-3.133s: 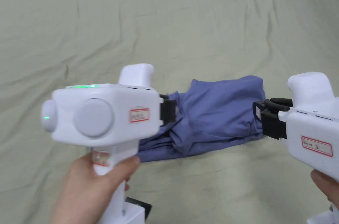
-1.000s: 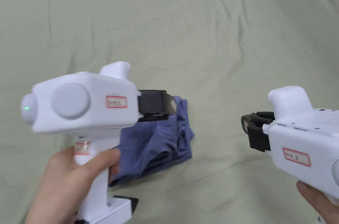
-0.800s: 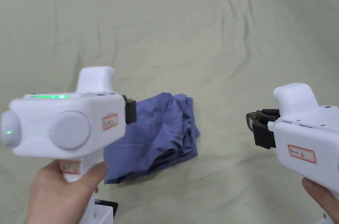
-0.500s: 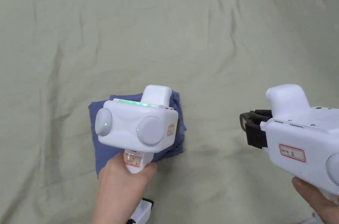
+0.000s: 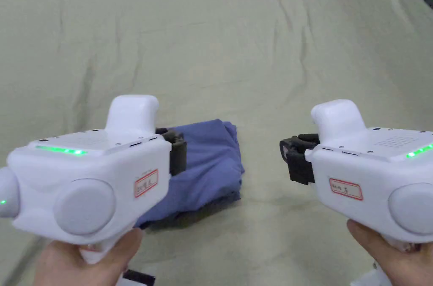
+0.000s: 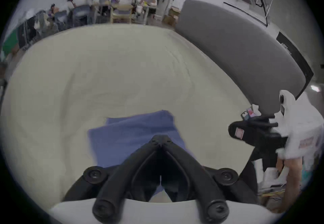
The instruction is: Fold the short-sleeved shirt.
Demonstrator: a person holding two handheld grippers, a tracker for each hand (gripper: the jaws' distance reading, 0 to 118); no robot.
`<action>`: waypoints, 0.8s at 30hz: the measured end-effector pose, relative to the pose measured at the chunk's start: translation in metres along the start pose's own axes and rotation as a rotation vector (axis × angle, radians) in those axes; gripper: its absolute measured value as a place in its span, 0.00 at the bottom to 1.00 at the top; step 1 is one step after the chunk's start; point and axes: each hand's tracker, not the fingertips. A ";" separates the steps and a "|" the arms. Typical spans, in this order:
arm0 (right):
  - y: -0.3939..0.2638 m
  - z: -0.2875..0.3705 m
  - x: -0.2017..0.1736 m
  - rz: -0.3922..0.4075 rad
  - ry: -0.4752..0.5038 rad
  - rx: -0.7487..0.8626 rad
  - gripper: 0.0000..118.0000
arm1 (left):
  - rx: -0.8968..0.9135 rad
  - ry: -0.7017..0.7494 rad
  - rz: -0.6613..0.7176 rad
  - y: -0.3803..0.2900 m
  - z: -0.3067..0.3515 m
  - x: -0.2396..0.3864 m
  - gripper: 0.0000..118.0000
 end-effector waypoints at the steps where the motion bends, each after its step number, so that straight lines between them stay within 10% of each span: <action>1: 0.007 -0.003 -0.008 0.019 0.016 0.008 0.02 | 0.000 0.046 -0.001 0.000 0.012 -0.010 0.00; 8: 0.028 -0.081 -0.057 0.114 0.102 -0.091 0.02 | -0.020 0.164 0.107 -0.025 0.040 -0.071 0.00; 15: -0.006 -0.153 -0.042 0.163 0.072 -0.195 0.02 | -0.082 -0.073 0.323 -0.038 -0.004 -0.096 0.00; 17: 0.002 -0.148 -0.032 0.101 0.127 -0.210 0.02 | -0.121 -0.232 0.440 -0.040 -0.026 -0.115 0.70; 18: 0.002 -0.148 -0.028 0.100 0.144 -0.211 0.02 | -0.131 -0.293 0.478 -0.043 -0.038 -0.121 0.89; 24: 0.003 -0.149 -0.023 0.091 0.178 -0.212 0.02 | -0.184 -0.351 0.583 -0.049 -0.109 -0.132 0.90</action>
